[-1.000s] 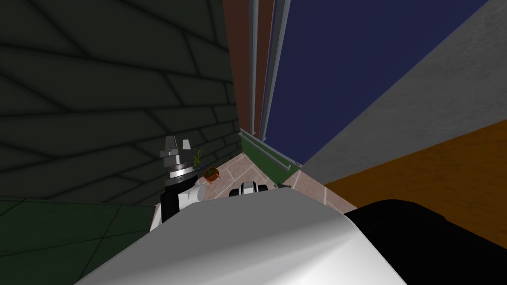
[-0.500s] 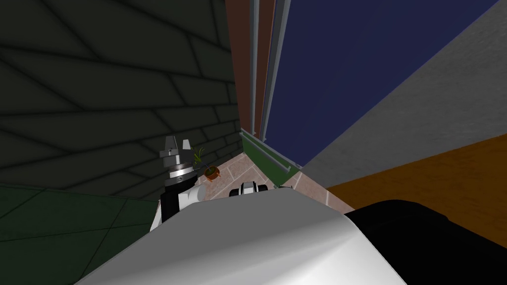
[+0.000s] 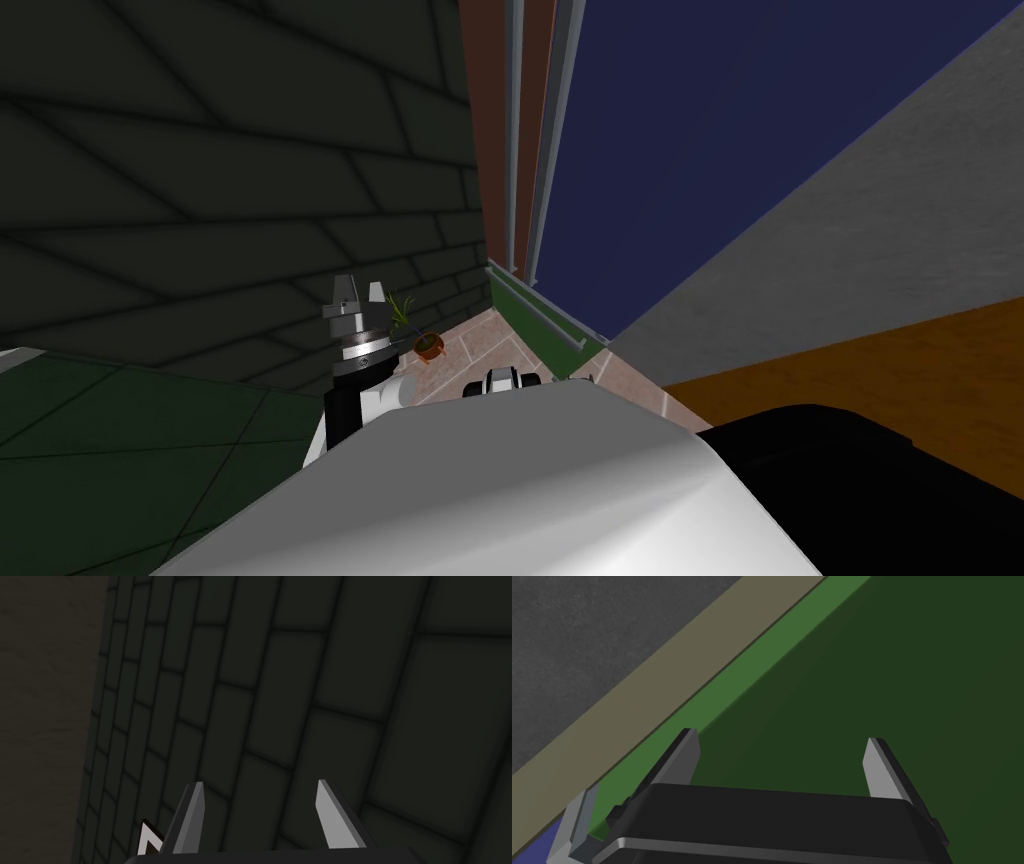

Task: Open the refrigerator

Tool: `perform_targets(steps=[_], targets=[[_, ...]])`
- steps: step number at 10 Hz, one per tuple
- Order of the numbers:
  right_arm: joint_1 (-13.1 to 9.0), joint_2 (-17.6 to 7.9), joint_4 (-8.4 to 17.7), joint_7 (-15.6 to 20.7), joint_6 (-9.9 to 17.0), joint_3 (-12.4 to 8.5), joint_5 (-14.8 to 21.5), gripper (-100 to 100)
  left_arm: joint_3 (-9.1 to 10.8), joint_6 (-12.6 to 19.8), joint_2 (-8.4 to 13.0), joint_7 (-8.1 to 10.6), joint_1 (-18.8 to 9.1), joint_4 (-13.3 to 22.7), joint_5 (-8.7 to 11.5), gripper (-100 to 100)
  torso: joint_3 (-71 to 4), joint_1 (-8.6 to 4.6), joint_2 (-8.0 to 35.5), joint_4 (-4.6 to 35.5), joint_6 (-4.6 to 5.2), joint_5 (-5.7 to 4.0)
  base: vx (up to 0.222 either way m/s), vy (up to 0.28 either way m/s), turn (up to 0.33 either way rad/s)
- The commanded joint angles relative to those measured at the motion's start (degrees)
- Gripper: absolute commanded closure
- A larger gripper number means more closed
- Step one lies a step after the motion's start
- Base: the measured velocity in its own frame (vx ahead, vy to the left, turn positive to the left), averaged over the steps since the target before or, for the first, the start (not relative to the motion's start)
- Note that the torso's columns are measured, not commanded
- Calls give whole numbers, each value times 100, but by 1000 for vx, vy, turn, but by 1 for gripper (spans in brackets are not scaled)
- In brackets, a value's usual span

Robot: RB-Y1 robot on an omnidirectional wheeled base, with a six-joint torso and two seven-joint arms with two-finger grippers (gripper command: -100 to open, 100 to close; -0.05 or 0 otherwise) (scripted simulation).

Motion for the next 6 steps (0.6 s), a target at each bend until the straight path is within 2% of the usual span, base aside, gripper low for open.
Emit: perform_targets(steps=[1, 2, 5, 6], targets=[[-132, 8, 415, 55, 408, 143, 463, -100, 0, 0, 0, 0, 0, 0, 0, 0, -1, 1, -1, 0, -2, 1, -13, -53, 73], [-259, 13, 615, 94, 590, 265, 635, -100, 0, 0, 0, 0, 0, 0, 0, 0, -2, 3, -4, -1, -1, 1, -13, -65, 108], [-389, 19, 1060, 131, 999, 385, 1140, -100, 0, 0, 0, 0, 0, 0, 0, 0, 0, 1, 0, 0, -2, 1, -20, -50, 63], [-521, 24, 1300, 166, 1203, 502, 1327, -100, 0, 0, 0, 0, 0, 0, 0, 0, -1, 3, -2, 0, -1, 1, -22, -45, 86]])
